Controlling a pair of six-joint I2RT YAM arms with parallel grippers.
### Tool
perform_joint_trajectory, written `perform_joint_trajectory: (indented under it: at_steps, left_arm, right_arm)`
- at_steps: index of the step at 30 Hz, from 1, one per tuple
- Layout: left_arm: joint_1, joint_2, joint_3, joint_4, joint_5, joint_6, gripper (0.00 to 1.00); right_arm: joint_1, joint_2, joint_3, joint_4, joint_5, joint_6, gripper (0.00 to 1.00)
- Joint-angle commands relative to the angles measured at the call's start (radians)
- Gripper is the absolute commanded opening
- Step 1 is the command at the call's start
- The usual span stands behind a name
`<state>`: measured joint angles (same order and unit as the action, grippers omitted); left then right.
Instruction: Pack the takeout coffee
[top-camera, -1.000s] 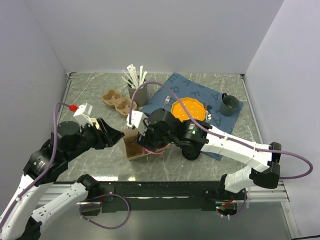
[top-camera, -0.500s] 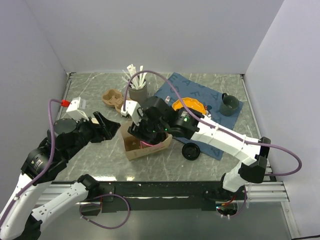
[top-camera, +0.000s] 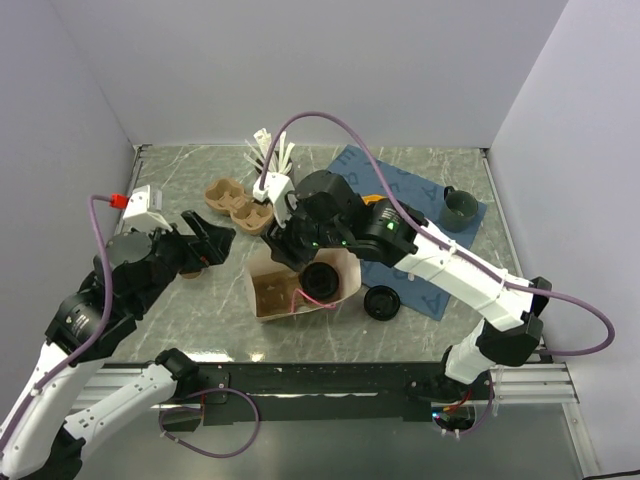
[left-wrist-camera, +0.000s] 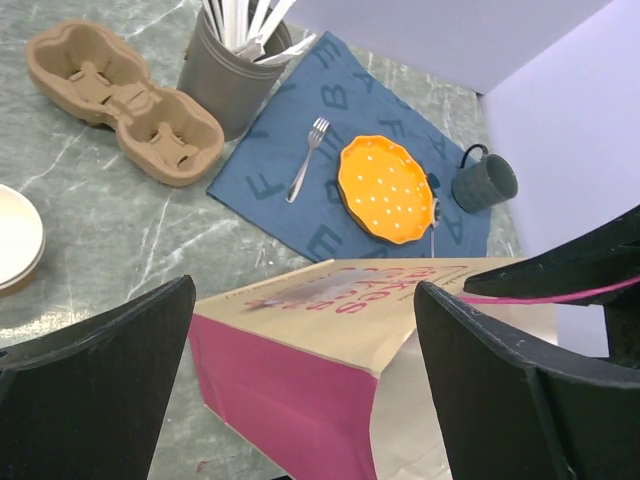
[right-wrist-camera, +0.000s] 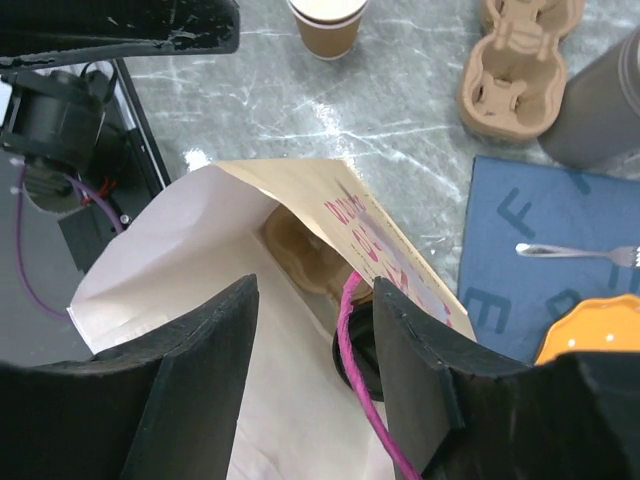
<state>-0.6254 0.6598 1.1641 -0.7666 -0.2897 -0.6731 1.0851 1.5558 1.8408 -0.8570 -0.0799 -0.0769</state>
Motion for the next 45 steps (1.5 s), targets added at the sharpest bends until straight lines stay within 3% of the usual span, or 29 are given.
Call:
perform_joint_trajectory:
  at_steps: [1, 11, 17, 22, 30, 36, 41, 45]
  left_arm:
    - [-0.004, 0.034, 0.037, 0.038, -0.028, 0.024, 0.97]
    - [-0.004, -0.011, 0.005, 0.079, 0.134, 0.104, 0.99]
    - [-0.004, -0.037, -0.056, 0.082, 0.207, 0.098, 0.94]
    - [-0.004, -0.029, -0.073, 0.089, 0.208, 0.089, 0.93]
    - [-0.004, -0.025, -0.078, 0.096, 0.189, 0.105, 0.93]
    - [-0.003, -0.014, -0.04, 0.075, 0.149, 0.127, 0.92]
    - [-0.004, -0.009, -0.02, 0.076, 0.118, 0.156, 0.93]
    - [-0.004, 0.004, 0.002, 0.059, 0.116, 0.196, 0.93]
  right_arm:
    - [-0.036, -0.005, 0.023, 0.016, -0.014, 0.058, 0.55]
    - [-0.044, 0.013, -0.055, 0.058, -0.084, 0.126, 0.54]
    - [-0.068, 0.046, -0.026, 0.018, -0.159, 0.137, 0.57]
    - [-0.117, 0.095, 0.031, -0.062, -0.303, 0.176, 0.63]
    - [-0.163, 0.089, 0.043, -0.056, -0.443, 0.221, 0.57]
    - [-0.175, 0.053, 0.055, 0.009, -0.475, 0.281, 0.54]
    - [-0.18, 0.027, 0.094, 0.051, -0.336, 0.345, 0.52]
    - [-0.192, 0.013, 0.122, 0.11, -0.343, 0.37, 0.5]
